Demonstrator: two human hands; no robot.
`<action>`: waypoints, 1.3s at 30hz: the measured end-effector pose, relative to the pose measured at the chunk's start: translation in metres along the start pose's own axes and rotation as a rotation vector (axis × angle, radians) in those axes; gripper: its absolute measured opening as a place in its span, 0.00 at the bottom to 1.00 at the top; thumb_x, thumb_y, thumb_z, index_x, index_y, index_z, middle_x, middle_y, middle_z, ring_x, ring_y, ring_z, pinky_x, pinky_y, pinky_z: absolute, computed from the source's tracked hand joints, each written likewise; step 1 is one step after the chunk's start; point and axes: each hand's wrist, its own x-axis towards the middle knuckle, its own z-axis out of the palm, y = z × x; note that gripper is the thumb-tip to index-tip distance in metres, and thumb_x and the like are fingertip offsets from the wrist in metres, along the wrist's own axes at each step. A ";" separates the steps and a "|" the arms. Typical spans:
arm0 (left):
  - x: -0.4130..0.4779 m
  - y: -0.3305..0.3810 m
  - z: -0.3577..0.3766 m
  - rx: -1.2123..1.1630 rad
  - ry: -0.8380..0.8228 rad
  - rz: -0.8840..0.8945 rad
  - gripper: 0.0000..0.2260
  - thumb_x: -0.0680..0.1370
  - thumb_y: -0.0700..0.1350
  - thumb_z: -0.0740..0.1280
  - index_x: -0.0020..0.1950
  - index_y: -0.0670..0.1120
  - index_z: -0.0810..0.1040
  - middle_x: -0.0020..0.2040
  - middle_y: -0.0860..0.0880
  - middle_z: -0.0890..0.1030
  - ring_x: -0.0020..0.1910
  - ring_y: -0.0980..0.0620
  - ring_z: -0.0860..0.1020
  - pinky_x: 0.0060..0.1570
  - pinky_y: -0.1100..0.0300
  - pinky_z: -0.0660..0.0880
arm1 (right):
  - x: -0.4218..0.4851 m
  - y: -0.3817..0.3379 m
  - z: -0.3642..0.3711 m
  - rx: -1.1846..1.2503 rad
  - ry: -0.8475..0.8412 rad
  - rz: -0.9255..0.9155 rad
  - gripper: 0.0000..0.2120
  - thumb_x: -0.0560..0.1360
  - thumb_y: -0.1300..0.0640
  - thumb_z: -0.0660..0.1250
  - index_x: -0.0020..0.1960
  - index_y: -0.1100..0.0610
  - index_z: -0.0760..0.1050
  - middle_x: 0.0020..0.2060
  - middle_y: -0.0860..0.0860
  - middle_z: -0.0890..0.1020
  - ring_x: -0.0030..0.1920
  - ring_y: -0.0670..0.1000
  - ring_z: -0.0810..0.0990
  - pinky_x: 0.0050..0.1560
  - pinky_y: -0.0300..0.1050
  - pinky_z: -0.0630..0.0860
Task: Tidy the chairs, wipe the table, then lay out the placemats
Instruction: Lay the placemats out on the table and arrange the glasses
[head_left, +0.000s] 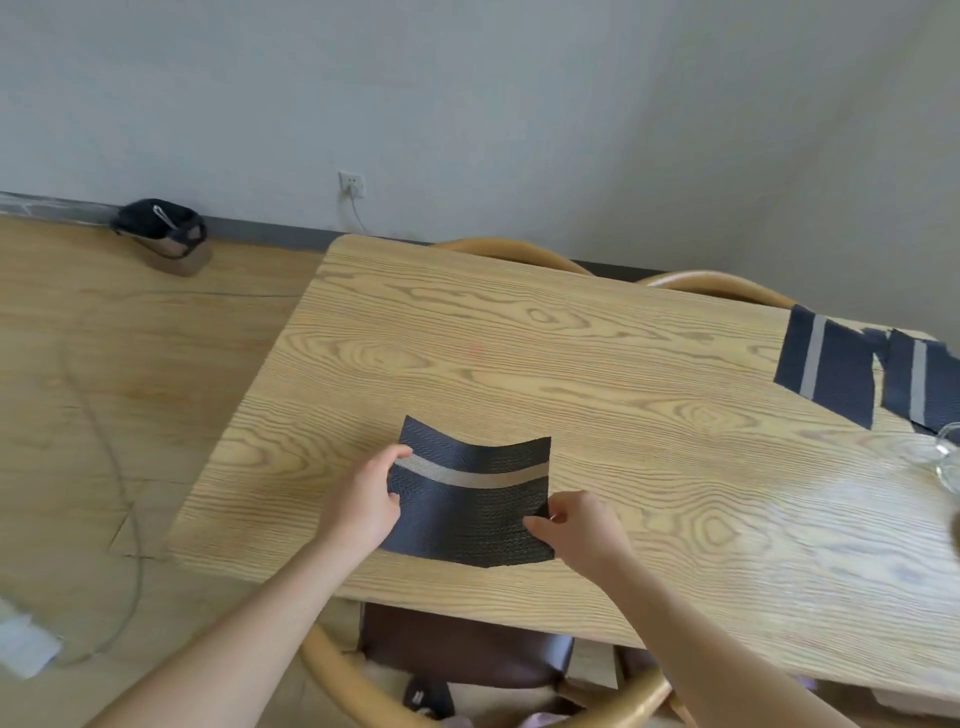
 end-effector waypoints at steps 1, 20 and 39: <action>-0.001 -0.005 -0.001 0.007 -0.008 -0.009 0.26 0.75 0.33 0.65 0.70 0.52 0.70 0.59 0.48 0.78 0.55 0.48 0.77 0.54 0.56 0.74 | -0.001 0.000 0.002 -0.047 -0.018 0.003 0.16 0.74 0.45 0.67 0.33 0.51 0.70 0.31 0.48 0.78 0.34 0.49 0.76 0.30 0.41 0.69; 0.003 0.002 0.031 0.494 -0.302 0.307 0.41 0.74 0.56 0.69 0.78 0.54 0.46 0.79 0.48 0.43 0.77 0.46 0.44 0.75 0.49 0.51 | 0.006 0.015 0.029 -0.567 -0.093 -0.347 0.36 0.79 0.46 0.62 0.79 0.45 0.44 0.79 0.50 0.44 0.78 0.55 0.42 0.76 0.54 0.52; 0.010 -0.007 0.022 0.506 -0.371 0.277 0.41 0.72 0.56 0.71 0.78 0.54 0.51 0.79 0.48 0.44 0.78 0.48 0.44 0.75 0.50 0.54 | 0.010 0.009 0.046 -0.594 -0.085 -0.380 0.35 0.80 0.45 0.60 0.79 0.48 0.44 0.79 0.54 0.45 0.78 0.58 0.42 0.76 0.57 0.45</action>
